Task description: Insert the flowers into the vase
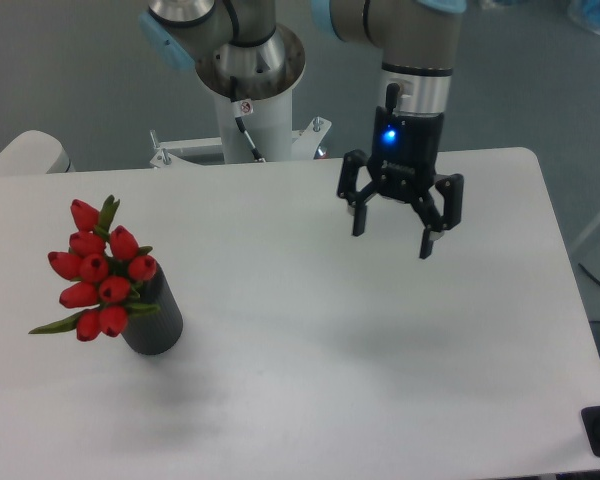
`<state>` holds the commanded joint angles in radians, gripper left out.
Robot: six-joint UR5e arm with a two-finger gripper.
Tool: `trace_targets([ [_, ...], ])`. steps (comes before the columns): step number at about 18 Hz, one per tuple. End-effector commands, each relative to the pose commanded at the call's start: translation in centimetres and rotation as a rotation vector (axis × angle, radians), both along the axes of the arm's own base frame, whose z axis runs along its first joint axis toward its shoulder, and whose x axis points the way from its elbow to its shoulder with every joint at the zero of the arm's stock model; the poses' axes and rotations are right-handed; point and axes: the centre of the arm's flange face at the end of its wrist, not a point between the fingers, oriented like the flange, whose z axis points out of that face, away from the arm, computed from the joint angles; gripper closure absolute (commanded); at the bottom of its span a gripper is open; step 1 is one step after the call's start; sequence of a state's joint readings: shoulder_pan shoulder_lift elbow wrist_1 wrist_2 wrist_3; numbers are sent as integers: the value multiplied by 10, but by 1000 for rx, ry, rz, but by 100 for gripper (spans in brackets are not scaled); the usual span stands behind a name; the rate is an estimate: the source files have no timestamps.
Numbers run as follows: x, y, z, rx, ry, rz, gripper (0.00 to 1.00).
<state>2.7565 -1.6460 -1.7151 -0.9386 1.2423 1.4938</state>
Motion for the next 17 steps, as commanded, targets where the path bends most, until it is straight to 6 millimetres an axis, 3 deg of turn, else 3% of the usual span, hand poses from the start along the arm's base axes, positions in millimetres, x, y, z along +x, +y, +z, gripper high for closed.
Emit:
trace_targets([
  [9, -29, -37, 28, -111, -3, -146, 0],
  [17, -31, -38, 29, -219, 2, -209, 0],
])
